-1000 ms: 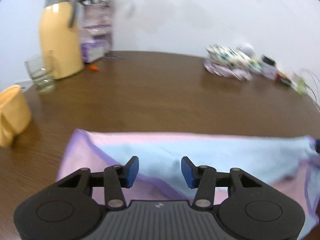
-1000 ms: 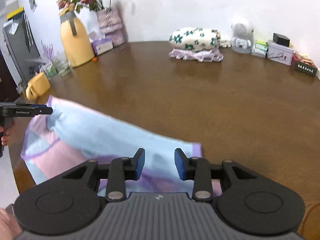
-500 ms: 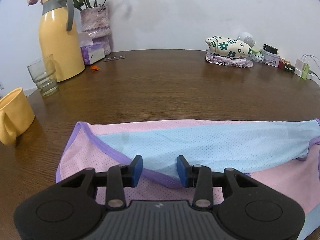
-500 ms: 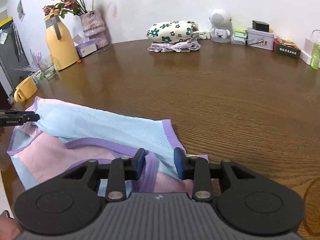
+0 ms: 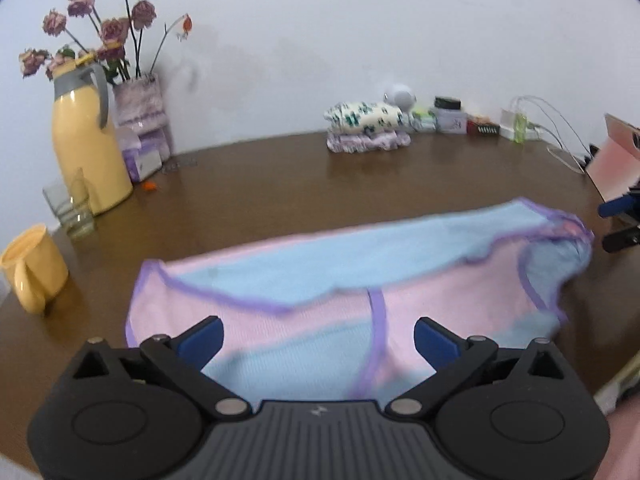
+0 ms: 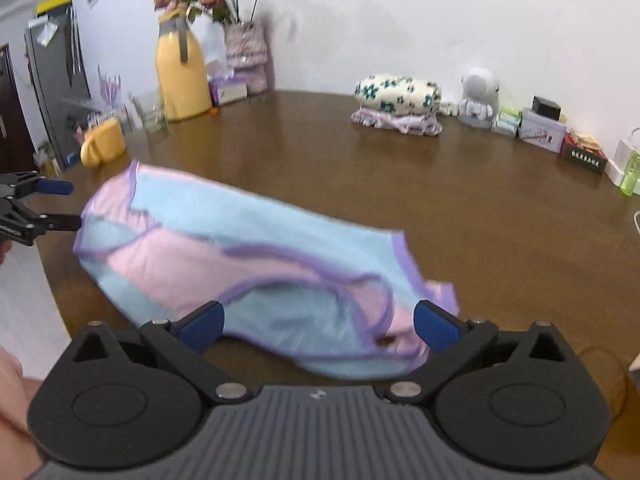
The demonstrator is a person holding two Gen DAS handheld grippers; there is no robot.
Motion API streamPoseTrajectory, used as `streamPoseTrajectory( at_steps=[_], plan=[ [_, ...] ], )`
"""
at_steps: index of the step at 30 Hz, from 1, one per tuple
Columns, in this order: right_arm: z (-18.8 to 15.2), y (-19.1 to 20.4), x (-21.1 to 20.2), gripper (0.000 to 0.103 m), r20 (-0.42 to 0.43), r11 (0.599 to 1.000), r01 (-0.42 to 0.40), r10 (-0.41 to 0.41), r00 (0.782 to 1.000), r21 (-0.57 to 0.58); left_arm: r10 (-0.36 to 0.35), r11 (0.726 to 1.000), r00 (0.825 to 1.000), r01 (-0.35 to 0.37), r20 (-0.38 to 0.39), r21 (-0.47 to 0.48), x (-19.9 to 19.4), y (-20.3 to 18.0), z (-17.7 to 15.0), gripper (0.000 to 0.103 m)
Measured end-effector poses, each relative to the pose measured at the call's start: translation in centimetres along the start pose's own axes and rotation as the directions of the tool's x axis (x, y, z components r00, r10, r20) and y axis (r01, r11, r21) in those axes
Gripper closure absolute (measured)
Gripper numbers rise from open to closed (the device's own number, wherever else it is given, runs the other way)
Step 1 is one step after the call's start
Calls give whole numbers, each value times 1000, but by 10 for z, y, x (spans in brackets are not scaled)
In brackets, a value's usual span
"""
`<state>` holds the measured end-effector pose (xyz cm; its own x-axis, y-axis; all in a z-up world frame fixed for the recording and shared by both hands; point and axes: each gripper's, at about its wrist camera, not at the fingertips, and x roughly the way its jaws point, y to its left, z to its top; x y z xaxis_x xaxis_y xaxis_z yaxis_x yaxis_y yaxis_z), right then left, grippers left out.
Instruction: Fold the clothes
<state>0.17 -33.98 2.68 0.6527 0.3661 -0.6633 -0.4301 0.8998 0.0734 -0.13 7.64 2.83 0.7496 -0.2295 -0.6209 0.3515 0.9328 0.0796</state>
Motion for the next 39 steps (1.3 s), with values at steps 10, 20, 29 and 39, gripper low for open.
streamPoseTrajectory(
  at_steps=[10,20,29,39],
  plan=[
    [-20,-13,4,5,-64,991,122,-118,991,60,27,986,997,-14,-74,165,-2,-24,-32,23],
    [-23,-22,19,43,-109,986,135,-124,986,100,-18,949,992,55,-121,309,17,-21,-27,55],
    [-18,-30,24,43,-88,978,156,-145,985,138,-140,950,982,169,-124,262,23,-13,-25,71],
    [-13,-36,36,97,-109,980,104,-86,990,168,-212,946,967,240,-144,216,24,-8,-22,101]
  ],
)
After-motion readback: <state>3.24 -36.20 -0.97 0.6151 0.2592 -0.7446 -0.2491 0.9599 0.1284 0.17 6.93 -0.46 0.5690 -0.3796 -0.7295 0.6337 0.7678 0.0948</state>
